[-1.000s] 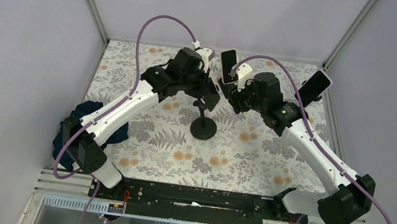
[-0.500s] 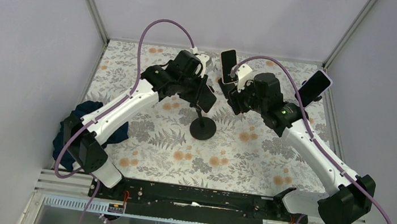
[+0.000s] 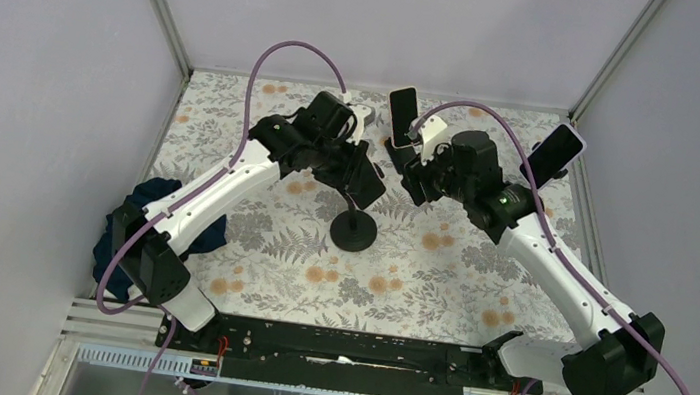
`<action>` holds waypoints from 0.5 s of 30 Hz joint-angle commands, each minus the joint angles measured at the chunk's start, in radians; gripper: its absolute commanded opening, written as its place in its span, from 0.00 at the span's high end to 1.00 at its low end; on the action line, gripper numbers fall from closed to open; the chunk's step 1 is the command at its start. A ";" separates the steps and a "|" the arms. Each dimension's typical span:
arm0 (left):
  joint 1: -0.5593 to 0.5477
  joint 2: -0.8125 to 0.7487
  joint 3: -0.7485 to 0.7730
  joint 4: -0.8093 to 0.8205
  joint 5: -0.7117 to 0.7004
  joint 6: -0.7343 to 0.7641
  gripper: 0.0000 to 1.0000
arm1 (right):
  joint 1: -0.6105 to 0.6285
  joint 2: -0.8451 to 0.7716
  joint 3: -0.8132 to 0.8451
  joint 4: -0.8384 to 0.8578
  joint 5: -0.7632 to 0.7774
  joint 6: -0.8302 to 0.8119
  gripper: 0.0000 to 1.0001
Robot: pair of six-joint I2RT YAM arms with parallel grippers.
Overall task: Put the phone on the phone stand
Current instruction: Install the phone on the phone stand, then reset both arms
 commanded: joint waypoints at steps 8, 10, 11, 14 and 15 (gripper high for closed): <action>0.009 -0.062 -0.021 -0.010 0.134 0.039 0.48 | -0.031 -0.057 -0.030 0.009 -0.137 -0.006 0.28; 0.009 -0.074 -0.030 -0.005 0.153 0.041 0.46 | -0.040 -0.063 -0.037 0.005 -0.166 -0.012 0.24; 0.009 -0.079 -0.036 -0.002 0.161 0.044 0.45 | -0.044 -0.066 -0.039 0.004 -0.180 -0.012 0.22; 0.009 -0.096 -0.050 0.007 0.179 0.046 0.41 | -0.056 -0.074 -0.047 -0.003 -0.221 -0.017 0.18; 0.009 -0.103 -0.055 0.010 0.190 0.044 0.39 | -0.060 -0.076 -0.049 -0.006 -0.230 -0.020 0.18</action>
